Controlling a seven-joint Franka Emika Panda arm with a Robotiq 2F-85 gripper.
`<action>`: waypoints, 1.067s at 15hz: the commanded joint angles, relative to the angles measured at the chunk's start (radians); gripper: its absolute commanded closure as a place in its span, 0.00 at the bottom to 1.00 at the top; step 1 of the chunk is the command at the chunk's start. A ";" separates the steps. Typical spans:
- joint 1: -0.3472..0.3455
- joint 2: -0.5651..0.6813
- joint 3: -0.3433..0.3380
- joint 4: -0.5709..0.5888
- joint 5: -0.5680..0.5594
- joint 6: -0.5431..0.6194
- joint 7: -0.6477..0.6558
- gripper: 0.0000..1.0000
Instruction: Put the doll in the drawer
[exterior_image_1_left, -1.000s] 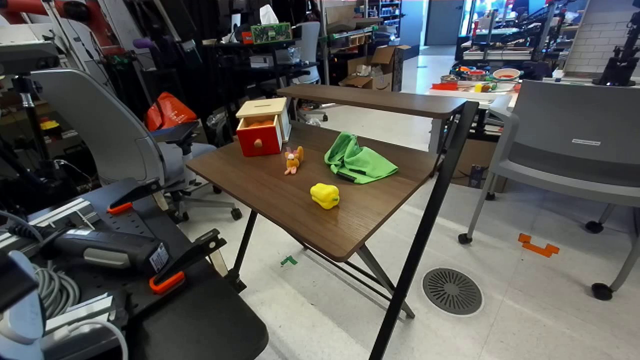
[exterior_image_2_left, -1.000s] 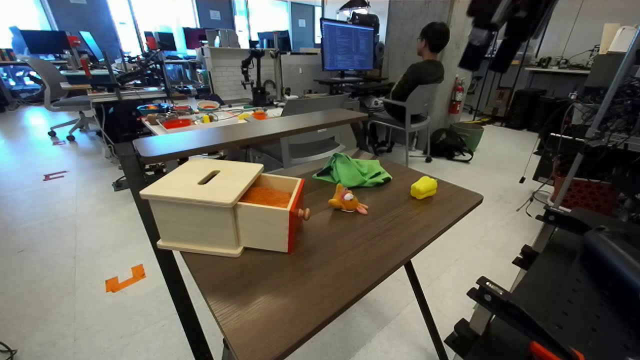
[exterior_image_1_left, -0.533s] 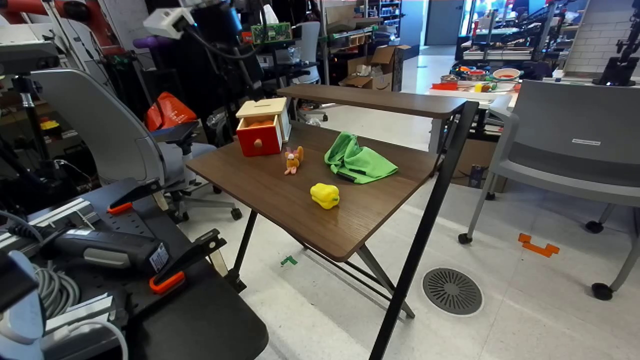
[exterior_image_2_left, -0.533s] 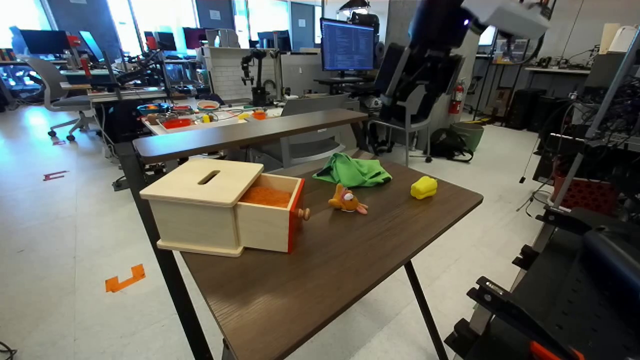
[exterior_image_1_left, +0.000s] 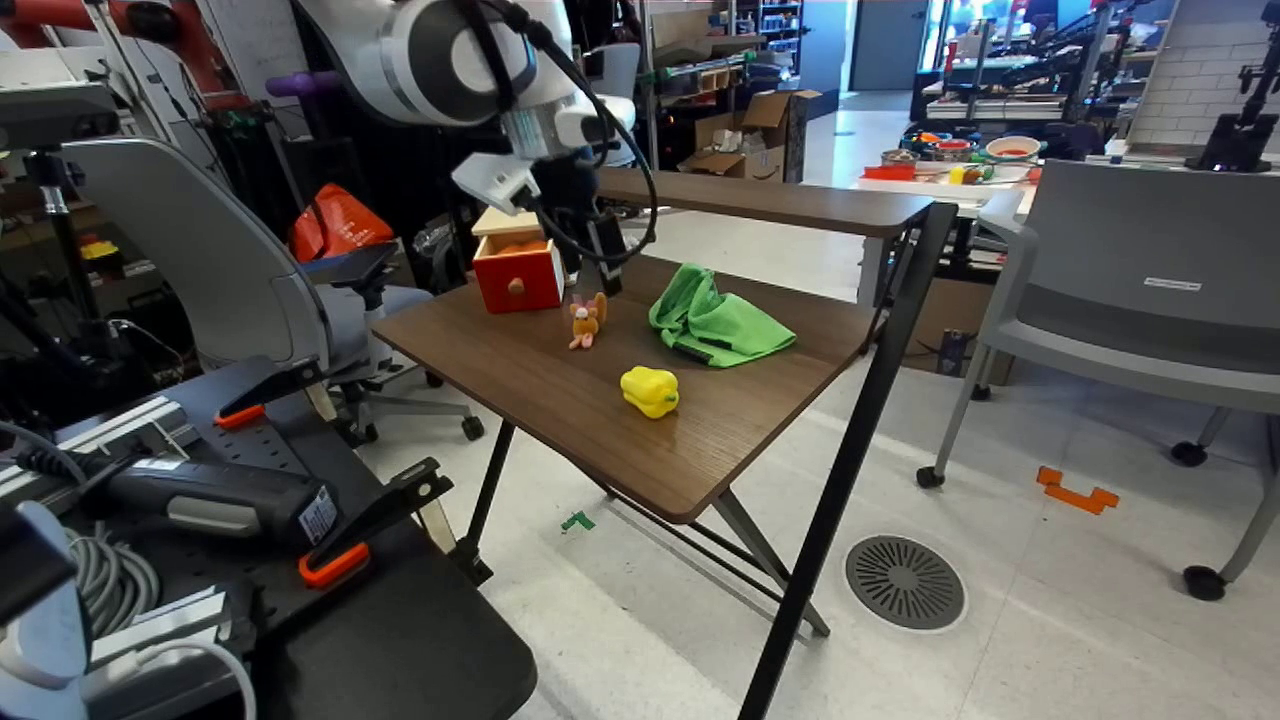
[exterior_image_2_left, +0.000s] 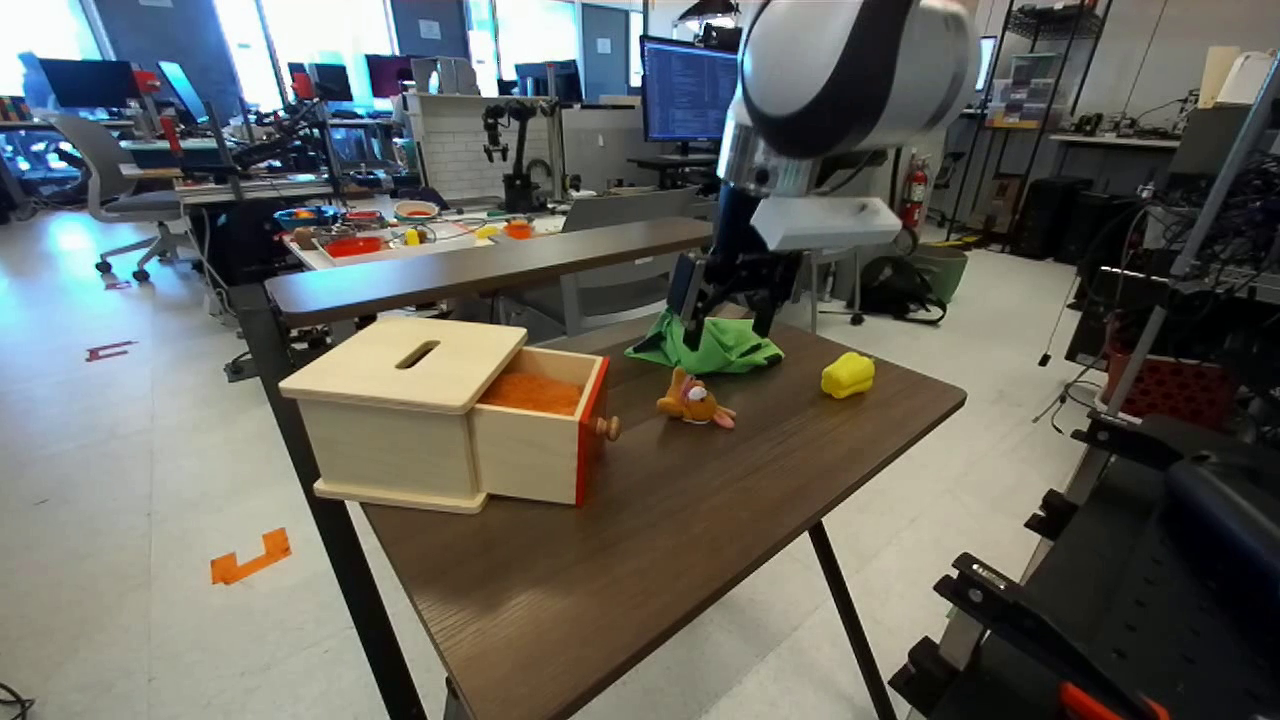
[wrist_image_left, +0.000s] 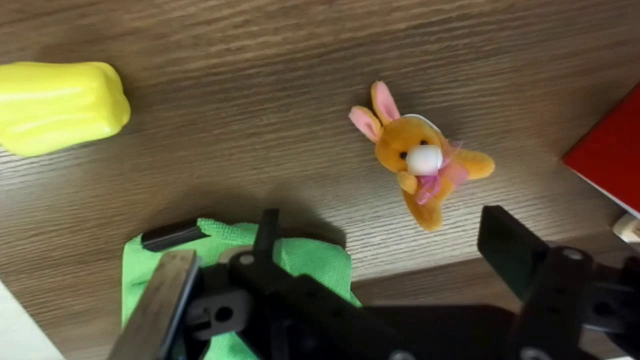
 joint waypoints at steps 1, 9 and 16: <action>0.016 0.200 0.004 0.244 0.019 -0.066 -0.008 0.00; -0.004 0.297 0.091 0.410 0.050 -0.155 -0.074 0.35; -0.018 0.221 0.095 0.364 0.079 -0.220 -0.105 0.27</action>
